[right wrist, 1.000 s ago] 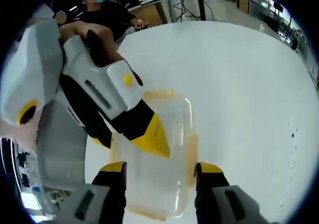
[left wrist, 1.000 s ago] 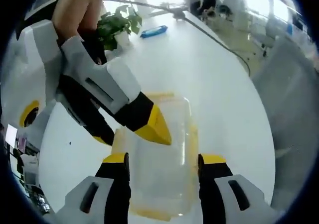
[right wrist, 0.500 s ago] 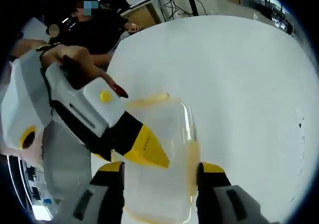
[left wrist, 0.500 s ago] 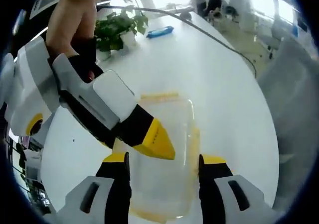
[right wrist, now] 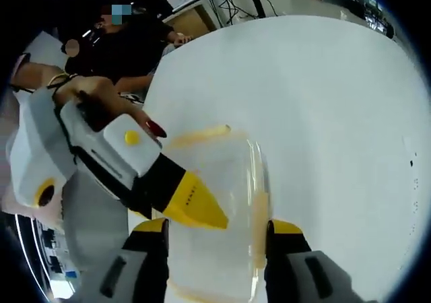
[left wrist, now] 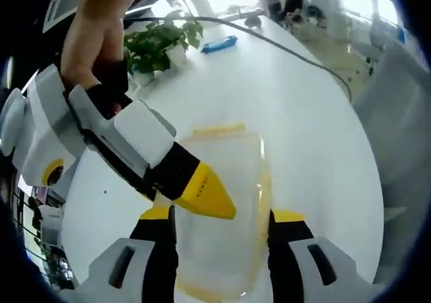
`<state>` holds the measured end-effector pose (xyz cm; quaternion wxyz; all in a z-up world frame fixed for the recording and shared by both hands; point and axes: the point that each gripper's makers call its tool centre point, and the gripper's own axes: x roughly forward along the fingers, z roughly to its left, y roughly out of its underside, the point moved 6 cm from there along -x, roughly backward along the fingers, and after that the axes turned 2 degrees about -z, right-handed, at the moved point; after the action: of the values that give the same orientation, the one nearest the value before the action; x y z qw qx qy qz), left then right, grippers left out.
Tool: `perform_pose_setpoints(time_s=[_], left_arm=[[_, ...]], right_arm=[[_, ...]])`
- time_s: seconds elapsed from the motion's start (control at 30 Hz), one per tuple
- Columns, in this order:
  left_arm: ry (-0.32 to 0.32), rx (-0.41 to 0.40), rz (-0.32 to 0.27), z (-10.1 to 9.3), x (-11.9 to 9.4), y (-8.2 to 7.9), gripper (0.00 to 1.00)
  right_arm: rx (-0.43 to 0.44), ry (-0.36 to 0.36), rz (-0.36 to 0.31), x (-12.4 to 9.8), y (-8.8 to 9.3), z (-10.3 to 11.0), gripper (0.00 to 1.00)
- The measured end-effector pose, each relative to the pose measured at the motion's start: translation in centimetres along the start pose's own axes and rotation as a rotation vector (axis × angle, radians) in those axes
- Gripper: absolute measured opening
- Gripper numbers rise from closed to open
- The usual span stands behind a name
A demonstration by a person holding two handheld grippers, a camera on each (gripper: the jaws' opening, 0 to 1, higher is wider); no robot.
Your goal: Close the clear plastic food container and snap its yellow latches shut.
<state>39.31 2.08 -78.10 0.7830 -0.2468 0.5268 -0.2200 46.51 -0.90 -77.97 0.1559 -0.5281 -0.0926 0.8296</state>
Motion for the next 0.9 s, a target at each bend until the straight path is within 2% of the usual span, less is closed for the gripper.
perform_pose_setpoints(time_s=[0.2,0.4,0.8,0.9], left_arm=[[0.000,0.001,0.001,0.1,0.0,0.0,0.50],[-0.002,0.003,0.003,0.2,0.0,0.1,0.50],[0.013,0.003,0.016,0.3,-0.1,-0.1,0.51],[0.011,0.007,0.019,0.3,-0.1,-0.1,0.51]], right_arm=[[-0.004,0.014,0.002,0.0,0.4,0.2,0.57],[-0.008,0.038,-0.050,-0.1,0.9,0.4,0.58],[-0.003,0.136,-0.069,-0.3,1.1,1.1,0.59],[0.023,0.171,-0.095,-0.3,0.9,1.4,0.60]])
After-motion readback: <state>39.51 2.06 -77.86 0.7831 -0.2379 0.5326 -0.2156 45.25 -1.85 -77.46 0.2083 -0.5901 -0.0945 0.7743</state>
